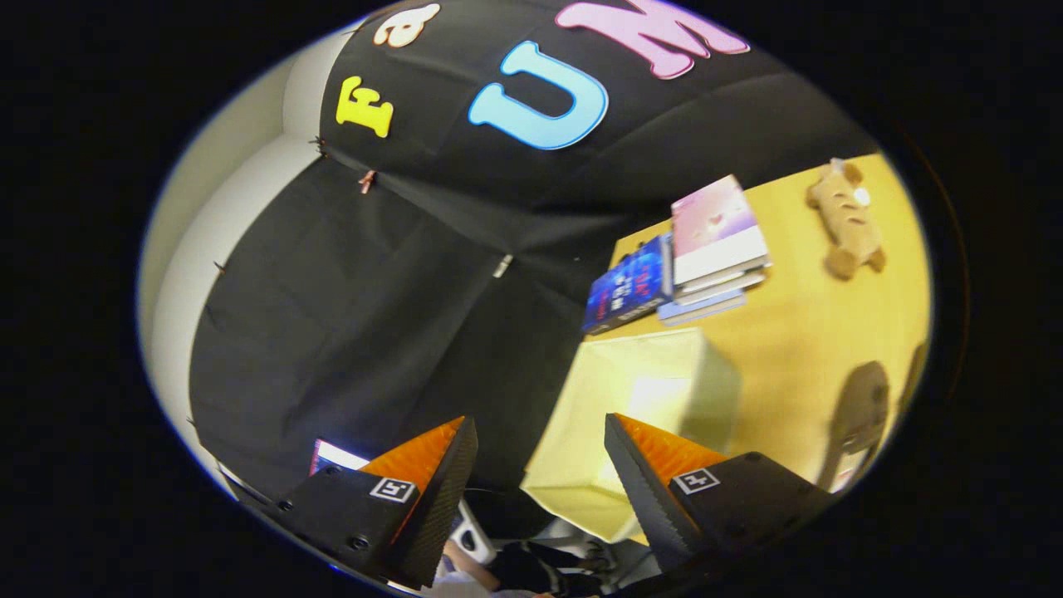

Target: Open the storage box then place both shoes into the box .Put the left shoe in first, then the right shoe, with the right side of both shoes facing outward in a uniform manner.

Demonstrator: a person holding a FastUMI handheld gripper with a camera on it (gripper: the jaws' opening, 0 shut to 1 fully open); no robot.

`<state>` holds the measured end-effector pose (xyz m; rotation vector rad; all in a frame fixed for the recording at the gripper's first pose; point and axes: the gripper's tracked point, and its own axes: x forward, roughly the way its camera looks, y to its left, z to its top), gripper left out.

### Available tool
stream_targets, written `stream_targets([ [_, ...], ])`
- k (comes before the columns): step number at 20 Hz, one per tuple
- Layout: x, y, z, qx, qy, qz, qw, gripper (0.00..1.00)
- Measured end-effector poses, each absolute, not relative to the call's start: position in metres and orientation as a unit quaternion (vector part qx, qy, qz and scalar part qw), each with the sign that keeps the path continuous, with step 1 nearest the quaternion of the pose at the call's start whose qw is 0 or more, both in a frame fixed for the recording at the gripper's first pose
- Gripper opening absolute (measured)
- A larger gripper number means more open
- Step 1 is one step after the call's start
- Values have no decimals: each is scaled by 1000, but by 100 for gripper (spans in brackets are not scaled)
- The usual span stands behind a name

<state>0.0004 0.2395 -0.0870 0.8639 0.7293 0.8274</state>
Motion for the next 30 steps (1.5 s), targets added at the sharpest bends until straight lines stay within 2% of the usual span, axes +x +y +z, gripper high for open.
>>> stream_targets([
  [8, -37, 87, -222, 199, 409, 204, 867, 96],
  [11, -43, 49, -278, 130, 448, 152, 871, 96],
  [13, -47, 47, -305, 125, 469, 142, 863, 97],
  [16, -36, 48, -341, 121, 485, 131, 856, 92],
  [17, -29, 50, -349, 117, 484, 131, 857, 89],
  [18, -23, 52, -357, 112, 485, 132, 857, 82],
  [23, 1, 58, -392, 107, 502, 117, 850, 69],
  [25, 3, 60, -403, 123, 517, 109, 840, 57],
  [26, 1, 67, -404, 141, 525, 115, 832, 39],
  [28, 0, 66, -402, 158, 529, 120, 825, 16],
  [29, -2, 64, -402, 168, 535, 117, 819, 9],
  [30, -1, 64, -401, 181, 535, 109, 818, 6],
])
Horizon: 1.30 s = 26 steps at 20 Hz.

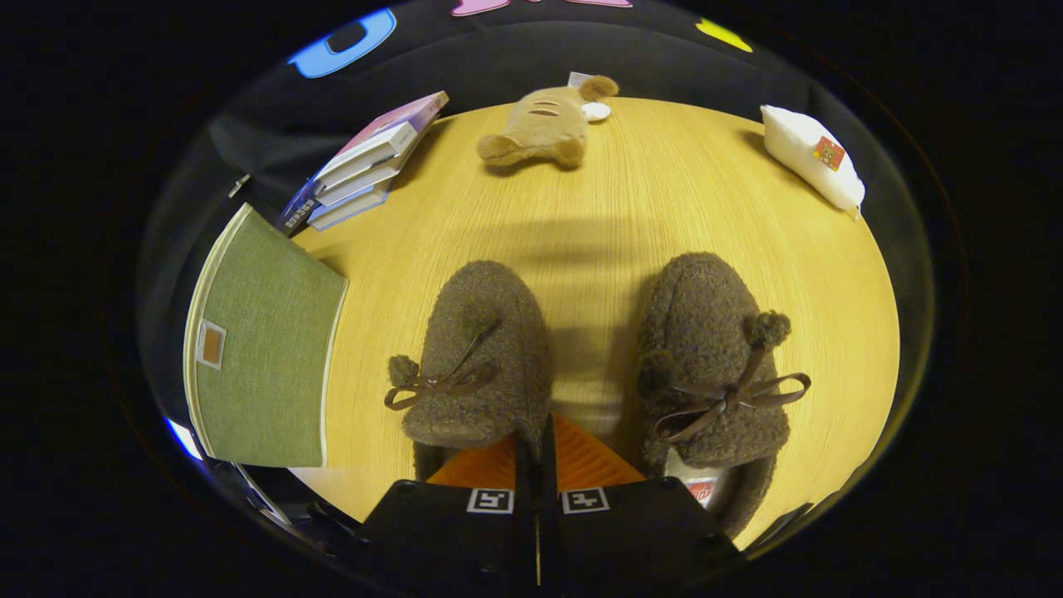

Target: Open the storage box then place both shoes into the box .Put the left shoe in first, then the right shoe, with the right side of both shoes facing outward in a uniform manner.

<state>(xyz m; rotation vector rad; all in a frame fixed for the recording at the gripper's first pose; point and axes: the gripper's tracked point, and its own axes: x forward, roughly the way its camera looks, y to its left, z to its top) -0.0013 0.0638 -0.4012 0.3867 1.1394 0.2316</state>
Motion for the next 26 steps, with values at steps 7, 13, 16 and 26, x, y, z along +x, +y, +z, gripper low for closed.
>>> stream_targets([
  [7, -4, 61, -354, 227, 500, 104, 829, 6],
  [13, 1, 76, -277, 269, 468, 126, 833, 6],
  [16, 8, 93, -227, 284, 442, 147, 838, 6],
  [26, 26, 218, -106, 326, 421, 205, 821, 6],
])
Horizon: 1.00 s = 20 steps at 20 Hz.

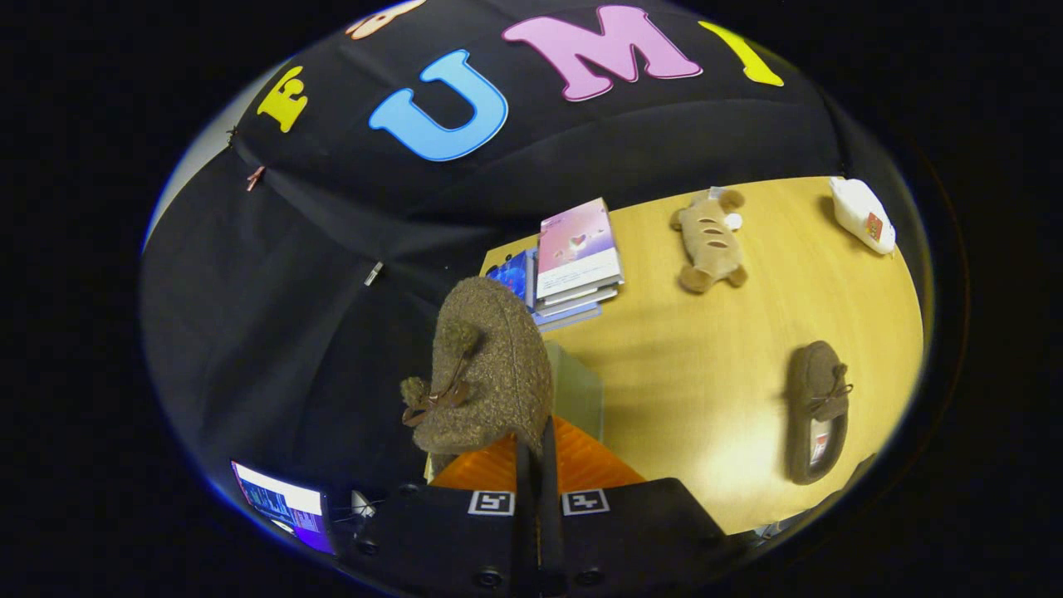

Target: Open the storage box then place both shoes into the box .Put the left shoe in first, then the right shoe, with the right side of both shoes facing outward in a uniform manner.

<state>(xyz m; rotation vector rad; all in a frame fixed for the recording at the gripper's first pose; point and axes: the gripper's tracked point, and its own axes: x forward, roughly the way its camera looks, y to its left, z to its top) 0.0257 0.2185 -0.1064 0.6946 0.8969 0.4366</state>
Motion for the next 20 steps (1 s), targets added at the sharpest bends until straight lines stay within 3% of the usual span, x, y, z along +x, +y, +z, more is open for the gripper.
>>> stream_targets([
  [10, 27, 354, -154, 299, 484, 175, 804, 6],
  [20, 26, 391, -200, 322, 523, 118, 781, 6],
])
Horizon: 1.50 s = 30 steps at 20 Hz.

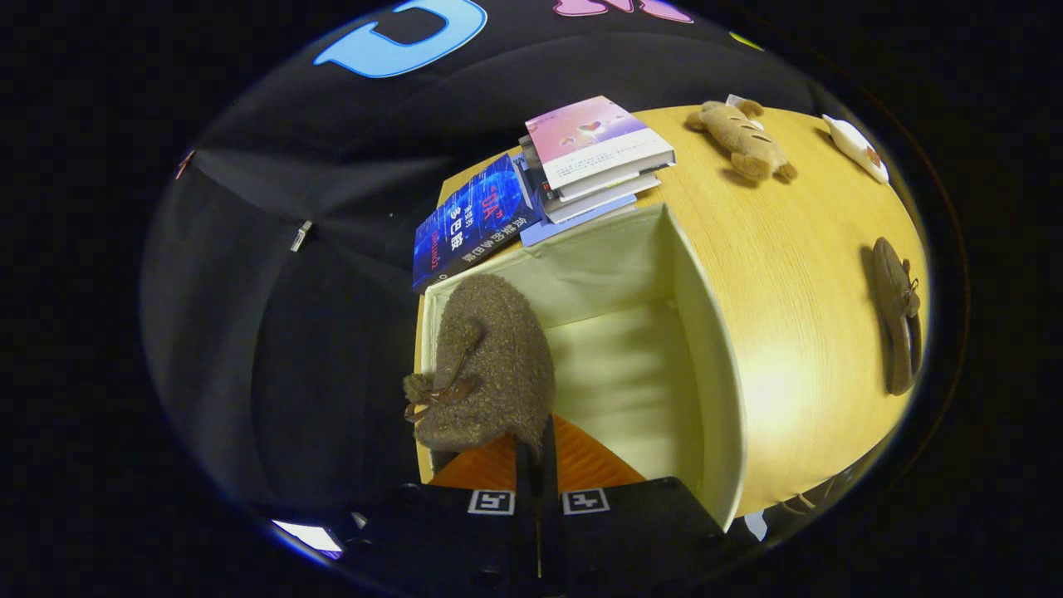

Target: Open the storage box then place both shoes into the box .Put the left shoe in first, then the right shoe, with the right side of both shoes facing outward in a uniform manner.

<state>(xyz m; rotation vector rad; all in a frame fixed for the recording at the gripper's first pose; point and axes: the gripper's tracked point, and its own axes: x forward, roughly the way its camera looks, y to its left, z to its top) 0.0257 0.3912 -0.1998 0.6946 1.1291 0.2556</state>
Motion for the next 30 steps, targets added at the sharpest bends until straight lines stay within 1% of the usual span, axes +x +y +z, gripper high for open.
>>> stream_targets([
  [1, 25, 393, -200, 325, 522, 123, 779, 6],
  [2, 24, 397, -198, 328, 522, 128, 777, 12],
  [3, 20, 398, -199, 323, 524, 129, 777, 18],
  [4, 20, 399, -196, 324, 525, 137, 775, 31],
  [5, 20, 403, -192, 328, 523, 143, 774, 37],
  [8, 18, 407, -184, 326, 521, 159, 773, 94],
  [9, 17, 407, -180, 324, 519, 165, 774, 96],
  [14, 2, 387, -149, 333, 505, 200, 771, 96],
  [17, -1, 350, -127, 345, 484, 210, 776, 96],
  [20, -2, 294, -117, 338, 463, 210, 792, 95],
  [22, -2, 250, -122, 323, 456, 203, 804, 95],
  [25, -12, 171, -131, 316, 445, 172, 820, 95],
  [30, -31, 41, -182, 286, 455, 102, 837, 95],
])
